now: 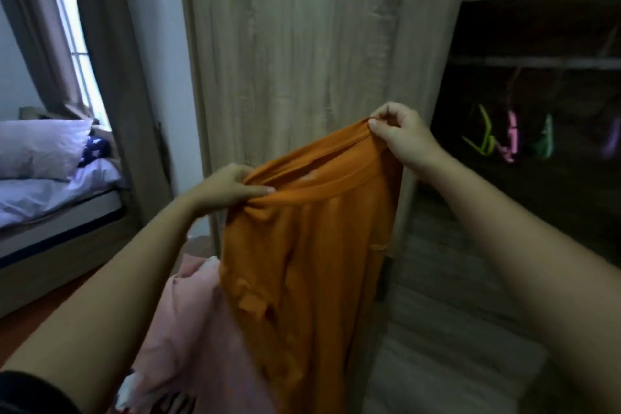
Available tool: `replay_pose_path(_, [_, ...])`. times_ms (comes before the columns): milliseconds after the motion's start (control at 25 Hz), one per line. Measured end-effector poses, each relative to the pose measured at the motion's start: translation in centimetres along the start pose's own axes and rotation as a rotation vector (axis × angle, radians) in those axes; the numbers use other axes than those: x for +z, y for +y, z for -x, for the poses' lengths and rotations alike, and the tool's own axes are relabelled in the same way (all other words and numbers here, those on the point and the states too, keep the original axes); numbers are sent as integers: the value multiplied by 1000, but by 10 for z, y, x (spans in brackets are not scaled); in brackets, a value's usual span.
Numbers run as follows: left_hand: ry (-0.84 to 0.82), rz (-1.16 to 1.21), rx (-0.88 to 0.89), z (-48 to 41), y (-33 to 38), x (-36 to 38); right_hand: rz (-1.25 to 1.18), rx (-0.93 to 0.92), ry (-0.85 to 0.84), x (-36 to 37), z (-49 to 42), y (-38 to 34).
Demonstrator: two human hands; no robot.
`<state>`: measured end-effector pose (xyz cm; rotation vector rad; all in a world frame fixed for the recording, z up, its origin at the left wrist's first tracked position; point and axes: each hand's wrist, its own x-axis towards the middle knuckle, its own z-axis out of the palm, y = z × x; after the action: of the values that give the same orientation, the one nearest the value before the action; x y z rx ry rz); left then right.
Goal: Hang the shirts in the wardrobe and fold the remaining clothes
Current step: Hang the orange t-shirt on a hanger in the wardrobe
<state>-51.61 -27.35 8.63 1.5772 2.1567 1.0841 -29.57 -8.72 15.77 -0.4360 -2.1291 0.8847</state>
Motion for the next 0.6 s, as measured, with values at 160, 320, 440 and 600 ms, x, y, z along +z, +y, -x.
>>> replay_pose_path(160, [31,374,105,-23,58,-14,34,11,67,-77,21,3])
replay_pose_path(320, [181,408,221,-50,95,19,112,90,-86,-133,45,5])
replay_pose_path(440, [133,219,285,-72,110,57,288,145,-117,-161,61,16])
replay_pose_path(600, [137,251,343,-91,144,85,469,285,-4,-187,80,37])
